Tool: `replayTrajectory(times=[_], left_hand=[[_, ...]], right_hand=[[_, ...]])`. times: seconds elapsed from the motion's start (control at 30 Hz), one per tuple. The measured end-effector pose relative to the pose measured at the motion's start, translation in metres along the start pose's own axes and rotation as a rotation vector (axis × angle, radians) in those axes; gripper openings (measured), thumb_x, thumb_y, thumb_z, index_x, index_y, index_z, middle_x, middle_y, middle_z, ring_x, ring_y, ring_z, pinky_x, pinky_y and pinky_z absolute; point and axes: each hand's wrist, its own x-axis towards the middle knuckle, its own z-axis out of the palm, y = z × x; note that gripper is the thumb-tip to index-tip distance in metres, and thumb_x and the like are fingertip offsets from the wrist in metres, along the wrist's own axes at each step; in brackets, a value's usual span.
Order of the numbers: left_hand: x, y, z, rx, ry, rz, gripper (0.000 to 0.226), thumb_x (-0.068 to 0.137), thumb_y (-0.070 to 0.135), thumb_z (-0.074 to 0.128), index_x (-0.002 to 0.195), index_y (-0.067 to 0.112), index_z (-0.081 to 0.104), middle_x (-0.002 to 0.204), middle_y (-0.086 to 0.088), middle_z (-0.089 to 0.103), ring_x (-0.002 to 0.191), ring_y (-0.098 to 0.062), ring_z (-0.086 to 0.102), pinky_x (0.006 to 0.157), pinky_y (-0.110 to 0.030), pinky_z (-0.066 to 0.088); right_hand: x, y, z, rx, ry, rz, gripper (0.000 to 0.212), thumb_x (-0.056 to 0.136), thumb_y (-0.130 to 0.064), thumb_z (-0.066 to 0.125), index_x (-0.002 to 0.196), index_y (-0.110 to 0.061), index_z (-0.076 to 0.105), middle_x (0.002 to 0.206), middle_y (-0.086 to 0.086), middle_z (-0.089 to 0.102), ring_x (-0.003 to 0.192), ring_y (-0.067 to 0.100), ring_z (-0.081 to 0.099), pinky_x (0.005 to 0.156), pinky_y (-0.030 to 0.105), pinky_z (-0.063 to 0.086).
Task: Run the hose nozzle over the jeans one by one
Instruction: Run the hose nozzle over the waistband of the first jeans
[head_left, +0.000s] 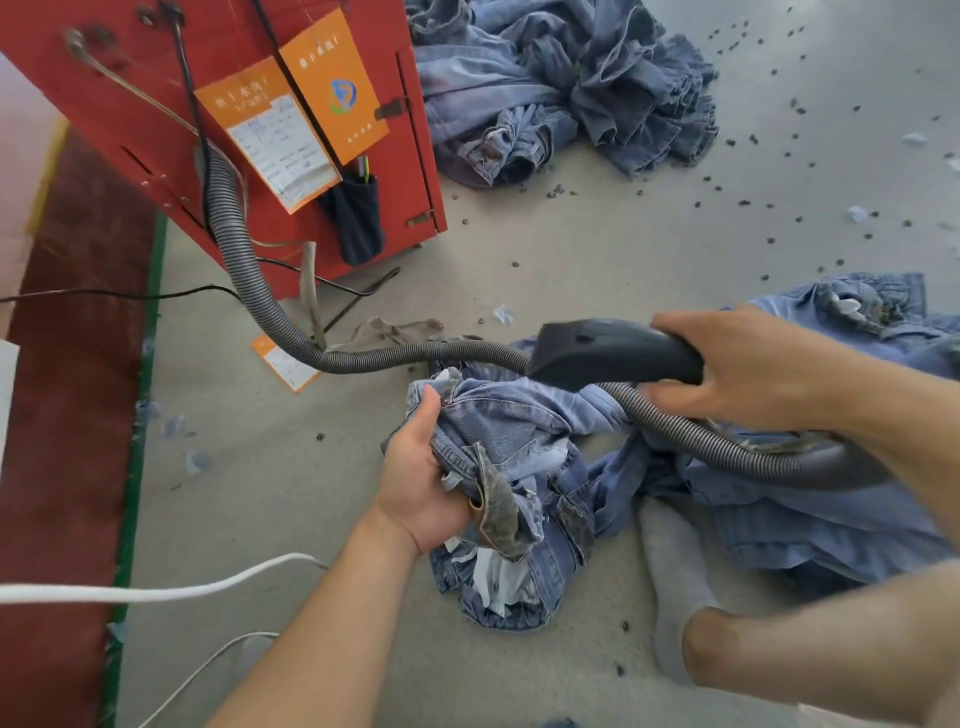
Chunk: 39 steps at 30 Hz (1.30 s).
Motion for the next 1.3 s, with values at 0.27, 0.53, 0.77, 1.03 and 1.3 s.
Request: replayTrajectory(times=[0.27,0.53,0.77,1.03,1.3], left_hand=[[-0.008,-0.007,-0.013,0.130,0.066,0.016,0.062,0.104,0.056,0.047,0.143,0.009,0.059,0.150,-0.021,0.053,0.138,-0.039,0.051,0.112,-0.055,0.043],[-0.054,-0.009,-0.045,0.018,-0.075,0.102,0.094,0.097,0.075,0.041,0.157,0.003,0.035,0.162,-0.029,0.029,0.149,-0.045,0.033,0.115,-0.051,0.037],[-0.058,-0.085,-0.071,0.285,0.294,-0.211,0.037,0.104,0.023,0.054,0.138,0.010,0.063,0.126,-0.018,0.071,0.112,-0.033,0.072,0.092,-0.047,0.060],[-0.066,-0.063,-0.070,1.147,0.227,-0.334,0.047,0.074,-0.015,0.049,0.073,0.022,0.077,0.078,0.018,0.074,0.075,-0.002,0.064,0.065,-0.008,0.045],[-0.029,-0.062,-0.069,0.137,0.452,-0.220,0.045,0.089,0.053,0.075,0.119,0.019,0.078,0.123,-0.013,0.074,0.116,-0.032,0.069,0.107,-0.048,0.049]], right_hand=[[0.011,-0.033,0.023,0.065,0.078,-0.019,0.020,0.088,-0.045,0.067,0.086,-0.035,0.050,0.066,-0.013,0.058,0.058,0.005,0.058,0.050,0.017,0.038],[-0.007,-0.018,-0.023,0.362,0.253,0.094,0.017,0.090,-0.034,0.071,0.092,-0.023,0.058,0.047,-0.006,0.062,0.029,0.008,0.051,0.034,0.014,0.034],[-0.005,-0.030,-0.007,0.208,0.161,0.102,0.023,0.086,-0.042,0.072,0.085,-0.025,0.056,0.053,0.000,0.060,0.043,0.011,0.059,0.039,0.020,0.038],[0.003,-0.038,-0.006,0.203,0.164,0.107,0.025,0.086,-0.046,0.070,0.085,-0.026,0.056,0.055,-0.004,0.060,0.048,0.010,0.058,0.047,0.032,0.044],[0.008,-0.036,0.009,0.096,0.134,0.073,0.027,0.084,-0.050,0.068,0.080,-0.028,0.052,0.058,-0.003,0.058,0.054,0.008,0.058,0.049,0.032,0.039]])
